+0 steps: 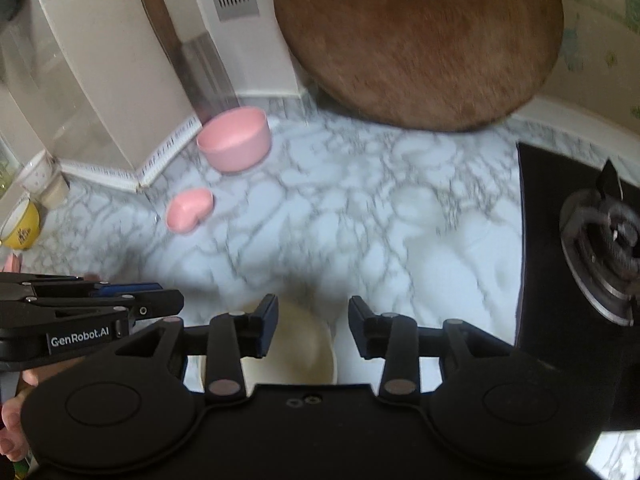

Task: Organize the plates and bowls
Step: 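Lower the cream bowl onto the bear-shaped plate and open both grippers, then move both grippers to the rim of the pink bowl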

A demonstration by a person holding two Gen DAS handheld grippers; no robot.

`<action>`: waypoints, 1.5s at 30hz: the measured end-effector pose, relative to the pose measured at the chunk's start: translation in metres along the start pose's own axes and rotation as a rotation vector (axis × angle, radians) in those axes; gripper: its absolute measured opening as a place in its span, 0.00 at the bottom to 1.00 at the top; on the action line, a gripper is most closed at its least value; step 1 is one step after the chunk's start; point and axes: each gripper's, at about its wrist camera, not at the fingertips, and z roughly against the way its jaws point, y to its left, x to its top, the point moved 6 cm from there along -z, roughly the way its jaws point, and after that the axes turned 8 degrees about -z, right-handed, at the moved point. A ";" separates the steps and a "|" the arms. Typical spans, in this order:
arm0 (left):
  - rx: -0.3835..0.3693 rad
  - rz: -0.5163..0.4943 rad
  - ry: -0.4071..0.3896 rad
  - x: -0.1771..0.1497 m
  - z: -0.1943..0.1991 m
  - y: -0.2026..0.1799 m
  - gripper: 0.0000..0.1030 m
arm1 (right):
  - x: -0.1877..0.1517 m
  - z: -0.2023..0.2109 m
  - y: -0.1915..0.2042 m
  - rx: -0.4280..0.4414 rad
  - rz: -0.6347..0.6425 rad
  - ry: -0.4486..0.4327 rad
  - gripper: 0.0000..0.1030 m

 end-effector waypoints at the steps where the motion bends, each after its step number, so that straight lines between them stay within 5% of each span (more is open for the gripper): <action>1: 0.007 0.002 -0.013 0.005 0.002 0.002 0.18 | 0.005 0.002 0.001 0.004 0.005 -0.009 0.41; 8: 0.053 0.035 -0.096 0.039 0.018 0.017 0.19 | 0.044 0.015 0.013 0.050 0.052 -0.086 0.60; 14: 0.078 0.072 -0.162 0.070 0.026 0.030 0.46 | 0.077 0.015 0.022 0.070 0.095 -0.127 0.68; 21: 0.135 0.101 -0.200 0.100 0.021 0.045 0.53 | 0.112 0.007 0.028 0.076 0.151 -0.148 0.82; 27: 0.178 0.144 -0.225 0.125 0.010 0.058 0.75 | 0.141 -0.013 0.026 0.098 0.187 -0.137 0.88; 38: 0.259 0.268 -0.197 0.157 -0.031 0.089 0.75 | 0.205 -0.061 0.034 0.124 0.345 -0.047 0.88; 45: 0.309 0.333 -0.149 0.166 -0.062 0.107 0.75 | 0.218 -0.102 0.045 0.191 0.426 0.054 0.88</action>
